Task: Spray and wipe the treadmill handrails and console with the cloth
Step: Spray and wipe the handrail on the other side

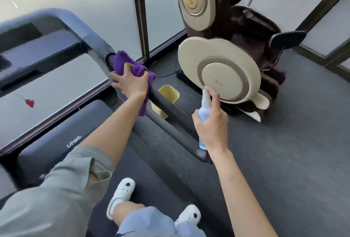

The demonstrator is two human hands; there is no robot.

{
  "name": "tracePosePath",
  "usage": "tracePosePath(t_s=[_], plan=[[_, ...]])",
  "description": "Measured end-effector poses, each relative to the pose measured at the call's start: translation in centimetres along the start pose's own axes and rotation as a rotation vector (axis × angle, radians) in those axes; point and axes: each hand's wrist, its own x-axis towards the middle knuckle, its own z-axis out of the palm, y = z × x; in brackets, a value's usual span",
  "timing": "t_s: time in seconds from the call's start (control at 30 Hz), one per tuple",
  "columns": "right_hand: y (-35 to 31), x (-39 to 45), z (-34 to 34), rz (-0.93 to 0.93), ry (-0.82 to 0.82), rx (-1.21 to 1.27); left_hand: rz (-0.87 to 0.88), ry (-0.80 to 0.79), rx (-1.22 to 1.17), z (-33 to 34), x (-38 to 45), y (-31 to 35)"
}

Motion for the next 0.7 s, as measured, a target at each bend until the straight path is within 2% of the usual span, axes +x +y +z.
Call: tracePosePath(t_s=[0.17,0.27,0.37,0.43,0.57,0.7], plan=[[1.8,0.7,-2.4,-0.062,-0.087,0.021,0.035,0.050,-0.129,1.9,-7.8,-1.8],[2.5,1.5,-2.7,-0.087,-0.119,0.044,0.089,0.058,-0.167,2.0,-9.0,-2.3],[2.5,3.0,-1.9,-0.103,-0.159,0.035,0.087,0.150,-0.221,0.7,-5.9,-1.5],[2.4,4.2,-1.3,-0.130,-0.153,0.031,0.002,0.243,-0.260,-0.2,-2.2,-0.5],[2.7,6.0,-0.1,-0.170,-0.142,0.028,-0.203,0.204,-0.126,-0.5,4.0,0.8],[3.3,8.1,0.6,-0.163,-0.156,0.037,-0.165,0.256,-0.007,0.9,5.1,0.6]])
